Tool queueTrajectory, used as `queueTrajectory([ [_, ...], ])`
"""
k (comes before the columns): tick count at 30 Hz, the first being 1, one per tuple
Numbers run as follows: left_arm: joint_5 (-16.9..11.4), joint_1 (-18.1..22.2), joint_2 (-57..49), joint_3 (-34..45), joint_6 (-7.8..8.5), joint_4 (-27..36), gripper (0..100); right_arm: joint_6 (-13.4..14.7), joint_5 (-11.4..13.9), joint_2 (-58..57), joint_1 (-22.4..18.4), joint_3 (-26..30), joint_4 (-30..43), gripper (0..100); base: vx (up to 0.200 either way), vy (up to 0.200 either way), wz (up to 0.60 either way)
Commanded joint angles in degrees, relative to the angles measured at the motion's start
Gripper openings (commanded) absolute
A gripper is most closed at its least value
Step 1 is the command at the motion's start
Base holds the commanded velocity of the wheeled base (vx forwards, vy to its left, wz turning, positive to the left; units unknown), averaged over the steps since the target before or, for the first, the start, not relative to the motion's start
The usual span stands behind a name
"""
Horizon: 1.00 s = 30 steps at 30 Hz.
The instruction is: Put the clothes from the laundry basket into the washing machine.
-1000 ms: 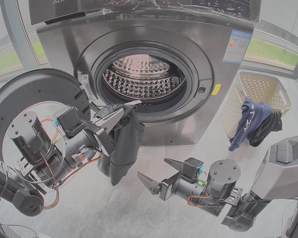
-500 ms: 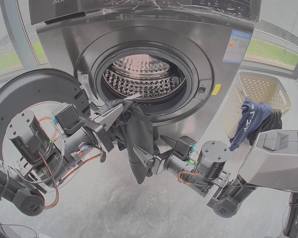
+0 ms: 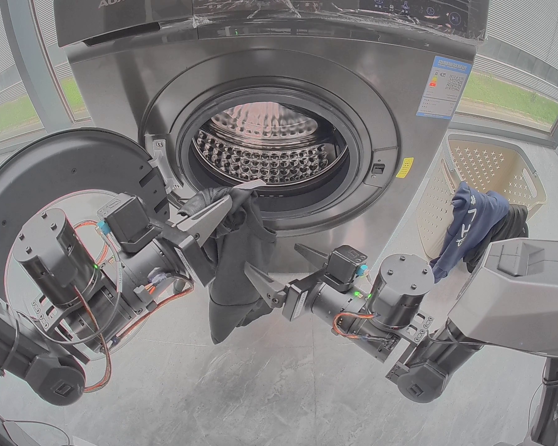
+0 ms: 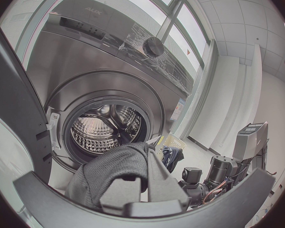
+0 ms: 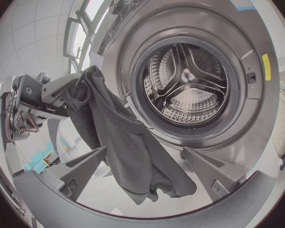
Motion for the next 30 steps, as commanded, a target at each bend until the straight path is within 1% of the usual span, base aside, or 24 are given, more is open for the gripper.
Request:
queueTrajectory([
  [1,0.0,0.0,0.0,0.0,-0.05,-0.3,0,0.0,2.0,4.5,0.4,-5.2,-0.2,100,0.0,0.0,0.0],
  [4,0.0,0.0,0.0,0.0,-0.05,-0.3,0,0.0,3.1,6.3,0.5,-8.5,0.4,100,0.0,0.0,0.0],
  [8,0.0,0.0,0.0,0.0,0.04,-0.3,0,0.0,3.1,7.5,1.0,-10.7,0.2,100,0.0,0.0,0.0],
  [12,0.0,0.0,0.0,0.1,-0.05,-0.3,0,0.0,2.9,7.9,1.2,-11.6,-0.3,100,0.0,0.0,0.0],
  [16,0.0,0.1,0.0,0.2,-0.05,-0.3,0,-0.9,2.8,7.8,1.3,-12.0,-0.3,100,0.0,0.0,0.0],
  [21,0.0,0.1,0.2,0.3,-0.05,-0.3,0,-1.0,2.4,7.6,1.8,-12.3,-0.3,100,0.0,0.0,0.0],
  [22,0.0,0.1,0.5,0.3,-0.05,-0.3,0,-1.0,2.4,7.5,1.8,-12.2,-0.3,0,0.0,0.0,0.0],
  [26,0.0,1.1,1.2,0.2,0.04,-0.3,0,-1.0,2.1,6.0,2.1,-11.4,-0.3,0,0.0,0.0,0.0],
  [27,0.0,1.6,1.6,0.0,0.04,-0.5,0,-1.1,1.3,4.2,2.1,-10.1,-0.3,0,0.0,0.0,0.0],
  [28,0.0,1.9,1.7,0.0,0.04,-0.8,0,-1.1,1.1,3.1,2.1,-9.0,-0.3,0,0.0,0.0,0.0],
  [29,0.0,1.9,1.7,0.0,0.04,-0.8,0,-1.1,1.1,3.1,2.1,-9.0,-0.3,0,0.0,0.0,0.0],
  [30,0.0,2.4,1.9,0.0,0.04,-1.4,0,-1.1,1.1,1.6,2.1,-7.0,-0.2,0,0.0,0.0,0.0],
])
